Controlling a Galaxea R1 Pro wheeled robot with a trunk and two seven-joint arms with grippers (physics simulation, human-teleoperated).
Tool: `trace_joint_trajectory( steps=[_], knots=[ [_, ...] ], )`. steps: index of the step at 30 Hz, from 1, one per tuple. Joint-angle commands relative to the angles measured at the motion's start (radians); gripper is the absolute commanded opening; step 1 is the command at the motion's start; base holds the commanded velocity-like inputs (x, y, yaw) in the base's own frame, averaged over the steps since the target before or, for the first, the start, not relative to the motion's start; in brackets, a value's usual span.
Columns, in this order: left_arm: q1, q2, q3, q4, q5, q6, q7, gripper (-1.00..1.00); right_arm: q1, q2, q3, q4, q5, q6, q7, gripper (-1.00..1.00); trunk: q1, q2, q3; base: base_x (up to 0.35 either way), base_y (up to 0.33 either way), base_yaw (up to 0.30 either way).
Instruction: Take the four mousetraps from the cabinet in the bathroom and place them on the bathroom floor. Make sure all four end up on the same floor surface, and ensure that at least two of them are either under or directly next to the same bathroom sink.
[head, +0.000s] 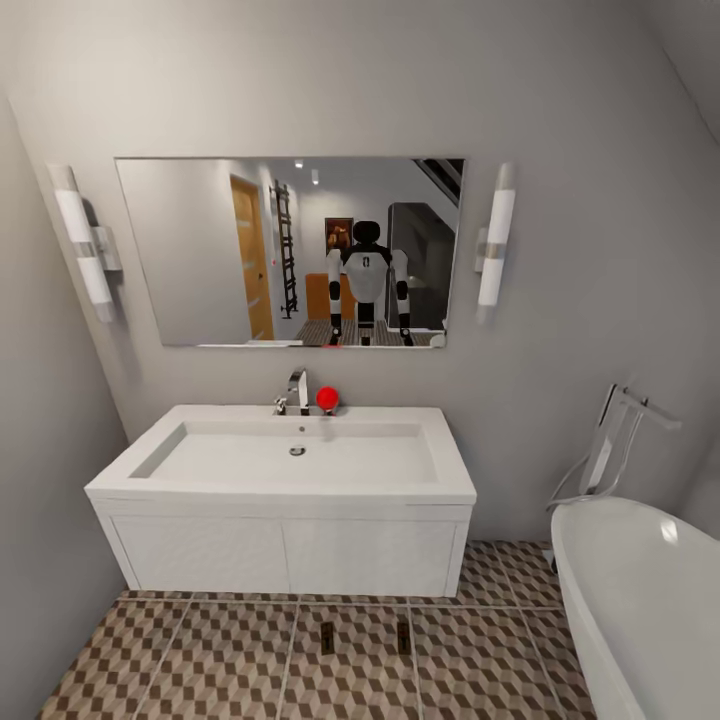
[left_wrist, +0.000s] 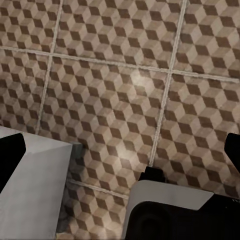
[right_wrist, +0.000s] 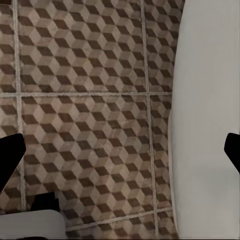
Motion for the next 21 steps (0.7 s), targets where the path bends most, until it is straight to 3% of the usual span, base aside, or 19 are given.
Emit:
trace_joint_trajectory(
  steps=[1,7,21],
  knots=[
    [-0.001,0.0,-0.009,0.001,0.01,0.0,0.002,1.0,0.003,0.001,0.009,0.003,-0.01,-0.006,0.0,1.0,-0.003,0.005,0.001,0.0,0.0,0.0],
    [-0.001,0.0,-0.008,0.001,0.01,0.011,0.0,1.0,0.023,0.014,0.01,0.003,0.01,-0.004,0.001,1.0,-0.026,0.047,0.02,0.0,0.0,0.0],
    [-0.001,-0.003,-0.008,0.001,0.01,0.017,0.0,1.0,0.034,0.072,0.009,0.003,0.058,0.0,-0.001,1.0,-0.026,0.047,0.02,0.0,0.0,0.004]
  ],
)
